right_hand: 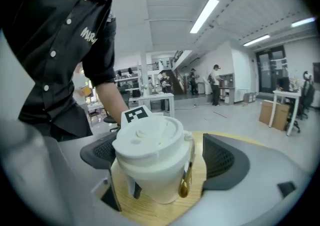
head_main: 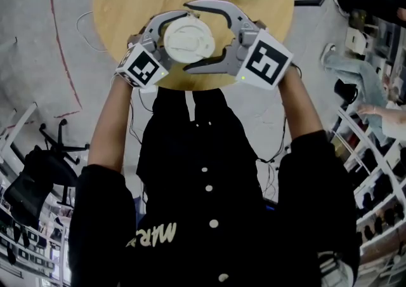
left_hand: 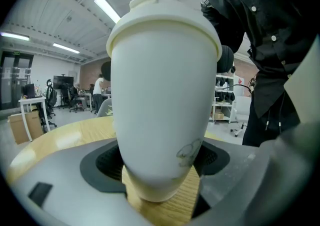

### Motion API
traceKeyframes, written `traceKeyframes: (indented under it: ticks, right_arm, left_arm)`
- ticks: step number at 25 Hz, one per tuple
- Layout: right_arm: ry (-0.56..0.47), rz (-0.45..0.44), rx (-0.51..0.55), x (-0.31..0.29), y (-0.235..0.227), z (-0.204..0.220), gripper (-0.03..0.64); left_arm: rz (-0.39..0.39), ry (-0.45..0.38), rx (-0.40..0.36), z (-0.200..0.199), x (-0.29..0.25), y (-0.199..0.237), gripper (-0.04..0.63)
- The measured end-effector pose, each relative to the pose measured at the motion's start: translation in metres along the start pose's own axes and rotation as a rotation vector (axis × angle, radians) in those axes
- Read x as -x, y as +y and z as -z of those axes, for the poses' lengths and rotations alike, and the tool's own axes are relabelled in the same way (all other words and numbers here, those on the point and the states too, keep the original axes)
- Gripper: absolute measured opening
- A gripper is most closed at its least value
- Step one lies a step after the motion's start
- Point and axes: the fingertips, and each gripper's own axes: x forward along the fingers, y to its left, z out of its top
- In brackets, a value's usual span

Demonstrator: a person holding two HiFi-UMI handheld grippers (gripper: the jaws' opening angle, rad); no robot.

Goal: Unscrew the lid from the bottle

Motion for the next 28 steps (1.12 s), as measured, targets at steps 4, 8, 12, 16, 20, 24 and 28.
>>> traceKeyframes:
  ticks: [4, 8, 12, 16, 20, 24, 28]
  right_arm:
    - [-0.027, 0.193, -0.097, 0.014, -0.001, -0.008, 0.518]
    - [-0.031, 0.44, -0.108, 0.012, -0.007, -0.006, 0.493]
    - [-0.086, 0.506, -0.115, 0.004, -0.012, -0.014, 0.453]
    - [-0.091, 0.406, -0.053, 0.003, -0.01, -0.015, 0.451]
    - [-0.106, 0.043, 0.073, -0.002, 0.004, -0.017, 0.457]
    - [-0.076, -0.133, 0.057, -0.005, 0.01, -0.009, 0.46]
    - [-0.06, -0.089, 0.034, -0.005, 0.01, -0.008, 0.463]
  left_arm:
    - [-0.005, -0.001, 0.005, 0.0, 0.001, 0.0, 0.374]
    - [-0.007, -0.002, 0.005, 0.001, 0.0, 0.0, 0.374]
    - [-0.016, -0.04, 0.016, -0.003, -0.002, 0.001, 0.375]
    - [0.006, 0.01, -0.002, 0.001, -0.001, 0.001, 0.374]
    - [0.028, 0.022, -0.027, 0.001, -0.001, -0.002, 0.374]
    - [0.031, 0.019, -0.021, 0.001, -0.002, -0.001, 0.374]
    - [0.034, 0.017, -0.017, 0.001, -0.001, -0.003, 0.374]
